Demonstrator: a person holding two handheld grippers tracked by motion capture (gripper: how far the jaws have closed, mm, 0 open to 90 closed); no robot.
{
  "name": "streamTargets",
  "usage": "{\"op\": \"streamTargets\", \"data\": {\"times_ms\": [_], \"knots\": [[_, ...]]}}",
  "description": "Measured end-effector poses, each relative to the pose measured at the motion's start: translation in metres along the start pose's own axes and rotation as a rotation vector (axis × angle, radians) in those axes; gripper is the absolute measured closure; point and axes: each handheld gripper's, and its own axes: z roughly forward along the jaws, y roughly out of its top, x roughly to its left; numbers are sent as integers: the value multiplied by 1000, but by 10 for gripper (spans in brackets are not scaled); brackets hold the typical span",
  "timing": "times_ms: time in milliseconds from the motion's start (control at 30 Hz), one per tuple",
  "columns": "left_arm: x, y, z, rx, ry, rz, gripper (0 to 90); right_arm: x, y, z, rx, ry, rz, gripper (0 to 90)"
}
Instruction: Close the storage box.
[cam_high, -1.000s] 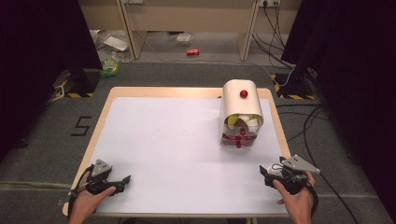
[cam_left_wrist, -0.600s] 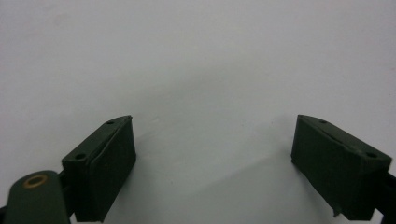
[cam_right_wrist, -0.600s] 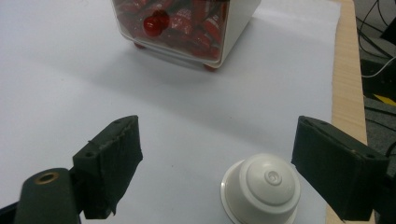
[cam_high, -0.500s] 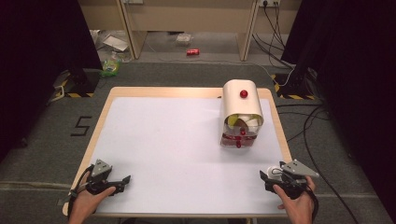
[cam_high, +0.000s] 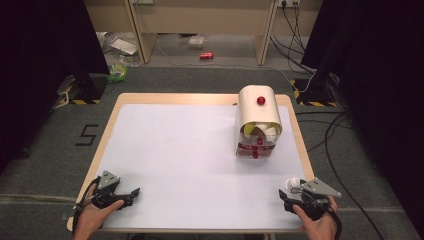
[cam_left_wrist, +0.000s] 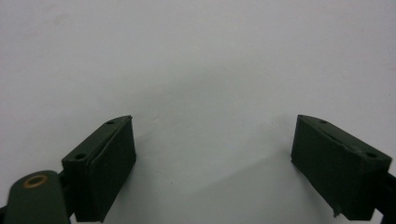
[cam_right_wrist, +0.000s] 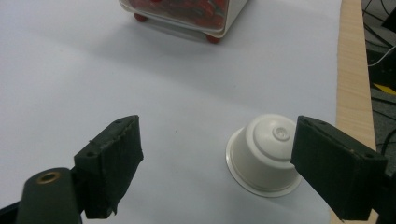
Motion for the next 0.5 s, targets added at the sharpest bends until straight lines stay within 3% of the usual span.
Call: {"op": "streamTargets", "data": {"times_ms": [500], "knots": [[0, 0, 0, 0, 0, 0, 127, 3, -14, -5, 38, -3, 0, 172]]}}
